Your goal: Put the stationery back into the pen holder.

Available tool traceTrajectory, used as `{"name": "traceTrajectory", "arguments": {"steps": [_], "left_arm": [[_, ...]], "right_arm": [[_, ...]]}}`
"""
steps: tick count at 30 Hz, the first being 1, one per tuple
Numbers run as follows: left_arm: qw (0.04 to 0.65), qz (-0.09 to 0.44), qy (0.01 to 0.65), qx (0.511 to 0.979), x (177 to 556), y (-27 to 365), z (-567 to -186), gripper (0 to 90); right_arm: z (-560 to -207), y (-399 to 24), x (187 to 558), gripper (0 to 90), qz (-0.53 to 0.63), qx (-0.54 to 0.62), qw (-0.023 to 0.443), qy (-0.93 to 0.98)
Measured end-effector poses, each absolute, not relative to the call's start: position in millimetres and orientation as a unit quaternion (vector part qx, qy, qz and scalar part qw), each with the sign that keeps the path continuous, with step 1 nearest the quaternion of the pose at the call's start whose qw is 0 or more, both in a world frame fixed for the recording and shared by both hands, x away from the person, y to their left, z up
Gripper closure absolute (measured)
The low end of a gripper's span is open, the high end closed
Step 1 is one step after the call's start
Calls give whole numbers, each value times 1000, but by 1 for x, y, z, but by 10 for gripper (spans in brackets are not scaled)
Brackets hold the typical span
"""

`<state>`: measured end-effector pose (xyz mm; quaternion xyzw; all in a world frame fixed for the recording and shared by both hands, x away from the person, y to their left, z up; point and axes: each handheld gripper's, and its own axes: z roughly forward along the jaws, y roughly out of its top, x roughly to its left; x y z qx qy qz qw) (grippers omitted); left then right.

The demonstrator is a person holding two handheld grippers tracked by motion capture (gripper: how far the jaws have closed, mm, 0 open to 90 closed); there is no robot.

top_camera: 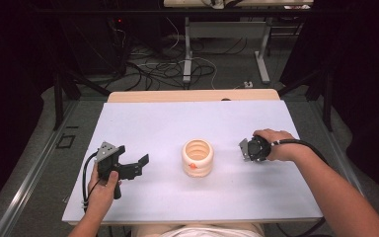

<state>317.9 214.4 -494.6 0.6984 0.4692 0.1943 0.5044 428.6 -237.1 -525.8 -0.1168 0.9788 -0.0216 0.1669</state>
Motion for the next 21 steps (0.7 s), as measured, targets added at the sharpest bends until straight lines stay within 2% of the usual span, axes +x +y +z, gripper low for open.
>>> {"name": "traceTrajectory", "arguments": {"steps": [21], "left_arm": [[504, 195, 469, 698, 318, 214, -494, 4]], "right_arm": [[-522, -235, 422, 658, -13, -100, 166, 981]]}}
